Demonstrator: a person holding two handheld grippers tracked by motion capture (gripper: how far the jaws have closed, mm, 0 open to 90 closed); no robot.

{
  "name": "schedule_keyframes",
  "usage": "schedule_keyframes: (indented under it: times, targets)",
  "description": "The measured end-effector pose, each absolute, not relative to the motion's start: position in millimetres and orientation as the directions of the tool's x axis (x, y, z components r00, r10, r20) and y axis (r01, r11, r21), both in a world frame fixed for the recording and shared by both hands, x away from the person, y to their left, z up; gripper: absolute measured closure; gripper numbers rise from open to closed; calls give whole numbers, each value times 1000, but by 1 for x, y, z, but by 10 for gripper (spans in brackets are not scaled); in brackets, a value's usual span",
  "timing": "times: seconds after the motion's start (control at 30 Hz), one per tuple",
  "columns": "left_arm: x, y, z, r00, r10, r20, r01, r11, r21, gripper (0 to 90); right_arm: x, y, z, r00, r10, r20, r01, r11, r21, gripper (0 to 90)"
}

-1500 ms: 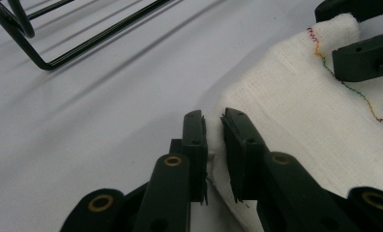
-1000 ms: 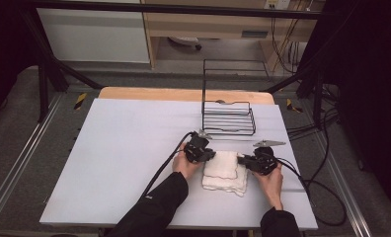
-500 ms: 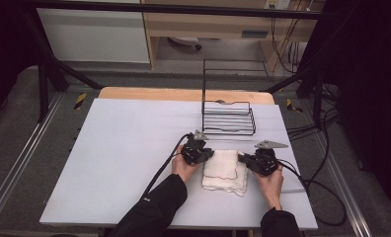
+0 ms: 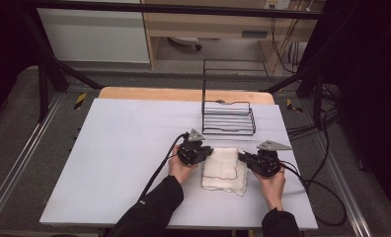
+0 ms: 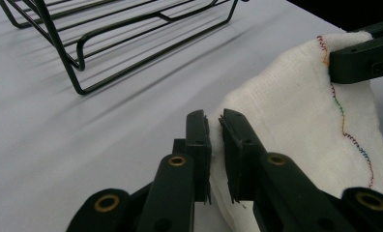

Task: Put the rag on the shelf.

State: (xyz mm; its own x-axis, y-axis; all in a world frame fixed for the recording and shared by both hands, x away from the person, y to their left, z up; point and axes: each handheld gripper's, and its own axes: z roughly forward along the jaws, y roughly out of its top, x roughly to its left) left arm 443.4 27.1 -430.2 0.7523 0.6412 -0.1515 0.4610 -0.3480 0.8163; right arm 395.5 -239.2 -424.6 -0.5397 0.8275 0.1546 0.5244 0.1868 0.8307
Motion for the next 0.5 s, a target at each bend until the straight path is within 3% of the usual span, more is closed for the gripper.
schedule_keyframes:
  times: [0.5]
  targets:
    - [430,37,-412,754,638,-156,419,-285,862,815,384,-236,-409,-552,824,127,456,171,873,816]
